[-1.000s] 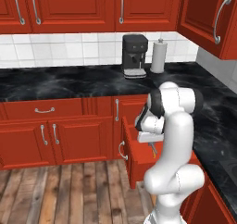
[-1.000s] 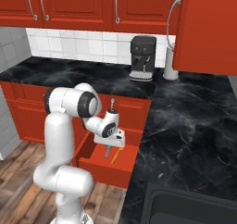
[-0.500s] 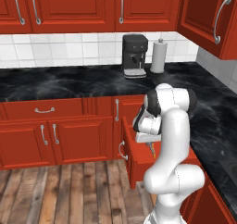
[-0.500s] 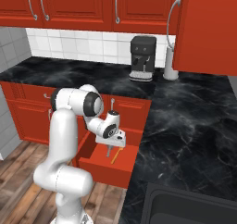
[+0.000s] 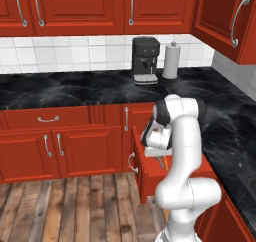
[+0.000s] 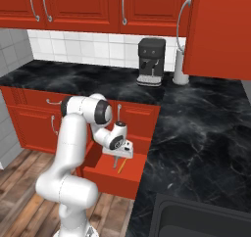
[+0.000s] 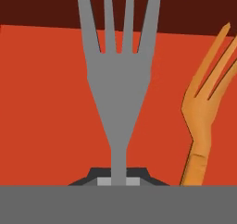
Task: Organize the utensils by type. Pick up the wooden spoons from the counter and place them in the open cabinet. Then pick up the metallic utensils from the counter and place them in the open drawer.
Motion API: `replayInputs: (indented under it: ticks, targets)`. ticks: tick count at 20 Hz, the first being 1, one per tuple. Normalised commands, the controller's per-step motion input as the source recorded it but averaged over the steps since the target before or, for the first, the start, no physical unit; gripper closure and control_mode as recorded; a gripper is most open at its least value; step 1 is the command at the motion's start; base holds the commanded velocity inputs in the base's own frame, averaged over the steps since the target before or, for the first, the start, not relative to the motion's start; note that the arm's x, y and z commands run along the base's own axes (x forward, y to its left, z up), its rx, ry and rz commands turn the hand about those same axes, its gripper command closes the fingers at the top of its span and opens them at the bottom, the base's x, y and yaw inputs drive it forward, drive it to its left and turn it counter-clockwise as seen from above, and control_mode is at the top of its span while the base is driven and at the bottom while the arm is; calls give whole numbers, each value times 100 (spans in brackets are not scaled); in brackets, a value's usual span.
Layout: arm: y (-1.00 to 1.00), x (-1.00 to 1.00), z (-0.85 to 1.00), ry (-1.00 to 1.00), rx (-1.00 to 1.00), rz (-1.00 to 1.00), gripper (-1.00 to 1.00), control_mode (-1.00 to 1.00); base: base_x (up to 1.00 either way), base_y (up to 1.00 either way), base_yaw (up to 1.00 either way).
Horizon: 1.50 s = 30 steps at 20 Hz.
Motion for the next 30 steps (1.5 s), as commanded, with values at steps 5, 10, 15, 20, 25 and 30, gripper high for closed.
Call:
replayInputs:
  ticks: [5,10,15,20,25,30]
  targets:
    - [0,23,-34,0,0,-2,100,-100,0,0,0]
    - [0,15,-36,0,0,-2,100,-100,0,0,0]
    - [0,12,-21,0,0,-1,100,-100,0,0,0]
    - [0,3,-9,0,0,-1,-100,-100,0,0,0]
    - [0,-12,18,-2,0,-5,-100,-100,0,0,0]
    - [-2,-20,44,-5,0,-10,-100,-100,0,0,0]
